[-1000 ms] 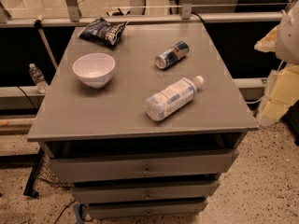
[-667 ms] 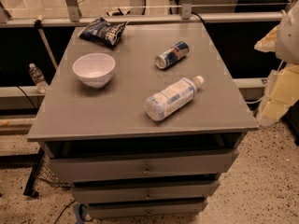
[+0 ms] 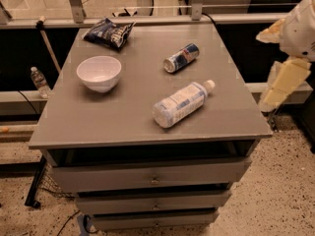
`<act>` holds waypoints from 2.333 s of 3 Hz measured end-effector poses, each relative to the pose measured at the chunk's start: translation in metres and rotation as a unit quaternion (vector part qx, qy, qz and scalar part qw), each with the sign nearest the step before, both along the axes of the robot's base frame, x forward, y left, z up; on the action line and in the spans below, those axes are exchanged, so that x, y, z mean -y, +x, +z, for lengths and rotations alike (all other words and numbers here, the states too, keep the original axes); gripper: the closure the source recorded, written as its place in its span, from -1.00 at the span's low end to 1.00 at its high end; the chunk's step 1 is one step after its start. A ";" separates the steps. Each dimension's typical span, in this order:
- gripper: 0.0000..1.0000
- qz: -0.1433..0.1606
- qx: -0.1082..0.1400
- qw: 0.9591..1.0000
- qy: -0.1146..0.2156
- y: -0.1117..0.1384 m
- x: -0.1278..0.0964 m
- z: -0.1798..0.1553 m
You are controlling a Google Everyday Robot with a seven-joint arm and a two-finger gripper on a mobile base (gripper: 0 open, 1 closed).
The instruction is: Place redbull can into white bowl
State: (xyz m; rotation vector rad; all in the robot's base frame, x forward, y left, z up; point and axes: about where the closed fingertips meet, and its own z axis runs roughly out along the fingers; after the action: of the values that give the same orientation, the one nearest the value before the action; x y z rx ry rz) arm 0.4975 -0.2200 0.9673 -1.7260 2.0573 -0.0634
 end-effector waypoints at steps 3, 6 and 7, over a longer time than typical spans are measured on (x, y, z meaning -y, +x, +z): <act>-1.00 0.065 0.054 0.996 0.020 0.103 -0.007 -0.011; -1.00 0.121 0.082 0.989 -0.019 0.197 -0.046 -0.026; -1.00 0.124 0.084 0.989 -0.009 0.211 -0.059 -0.032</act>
Offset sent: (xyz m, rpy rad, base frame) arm 0.0546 -0.0004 -0.0102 0.0603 -0.0706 0.0611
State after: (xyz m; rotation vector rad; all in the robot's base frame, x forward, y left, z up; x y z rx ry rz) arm 0.7089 -0.1615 0.9352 -1.9041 1.7147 -0.1448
